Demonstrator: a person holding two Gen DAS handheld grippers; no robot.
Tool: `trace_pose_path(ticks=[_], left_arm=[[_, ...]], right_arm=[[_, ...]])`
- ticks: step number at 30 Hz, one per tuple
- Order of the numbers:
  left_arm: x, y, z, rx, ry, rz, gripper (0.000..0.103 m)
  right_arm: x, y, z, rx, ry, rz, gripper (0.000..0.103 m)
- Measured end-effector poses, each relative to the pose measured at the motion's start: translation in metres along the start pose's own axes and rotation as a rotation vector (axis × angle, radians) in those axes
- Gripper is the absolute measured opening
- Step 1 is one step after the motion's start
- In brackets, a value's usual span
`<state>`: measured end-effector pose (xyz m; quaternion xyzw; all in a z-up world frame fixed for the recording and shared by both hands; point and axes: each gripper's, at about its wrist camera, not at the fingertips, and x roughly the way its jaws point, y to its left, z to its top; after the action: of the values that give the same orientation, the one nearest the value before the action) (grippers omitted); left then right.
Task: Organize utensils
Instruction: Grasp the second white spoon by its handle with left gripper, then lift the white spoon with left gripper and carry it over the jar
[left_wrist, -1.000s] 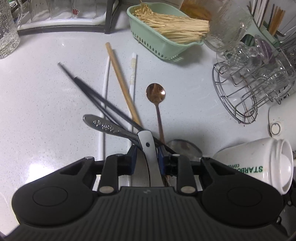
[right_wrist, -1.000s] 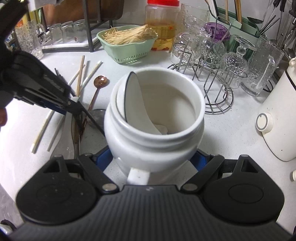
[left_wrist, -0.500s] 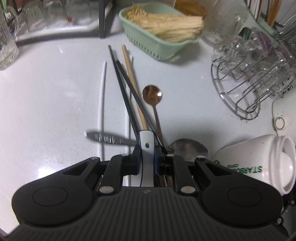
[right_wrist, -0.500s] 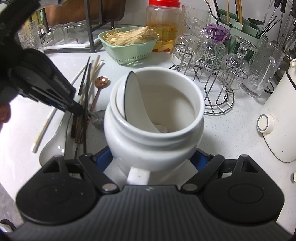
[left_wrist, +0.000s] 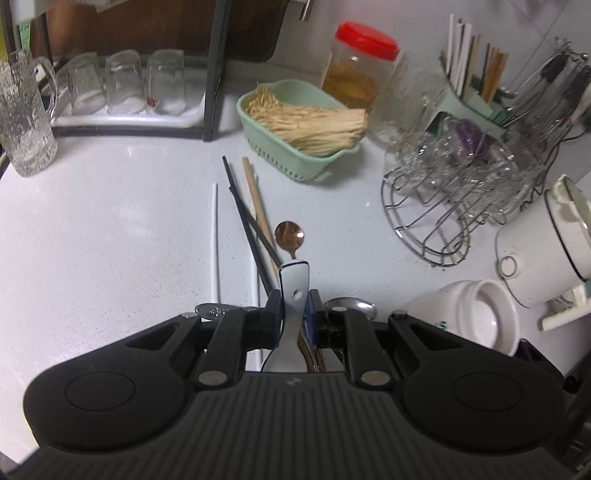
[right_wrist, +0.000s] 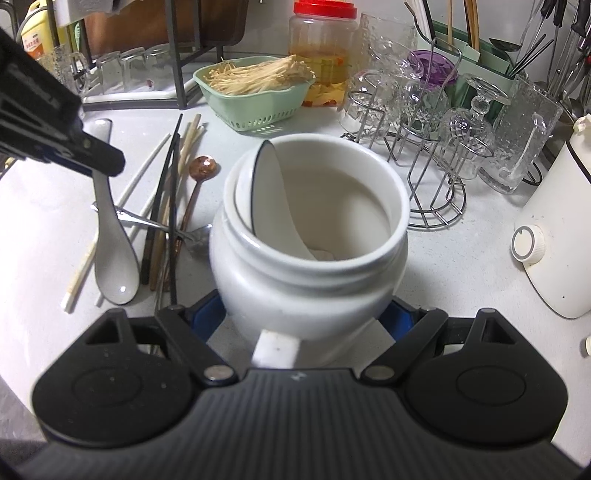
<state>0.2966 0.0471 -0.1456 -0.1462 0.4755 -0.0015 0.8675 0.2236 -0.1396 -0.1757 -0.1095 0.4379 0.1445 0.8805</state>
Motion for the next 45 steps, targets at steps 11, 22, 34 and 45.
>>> trace_pose_path(ticks=[11,22,34,45], left_arm=[[-0.018,-0.002,0.002,0.086,-0.044,-0.047,0.013],[-0.033,-0.004,0.011,0.146,-0.045,-0.086,0.013],[-0.082,-0.031,0.039,0.214,-0.114,-0.165,0.013],[-0.099,-0.083,0.061,0.357,-0.162,-0.253,0.013]], right_arm=[[0.004,0.019,0.005,-0.019,-0.023,0.016,0.09],[0.004,0.023,0.003,0.014,-0.032,-0.009,0.09],[0.005,0.024,0.006,0.015,-0.031,-0.012,0.09],[0.007,0.025,0.009,0.0,-0.03,0.003,0.09]])
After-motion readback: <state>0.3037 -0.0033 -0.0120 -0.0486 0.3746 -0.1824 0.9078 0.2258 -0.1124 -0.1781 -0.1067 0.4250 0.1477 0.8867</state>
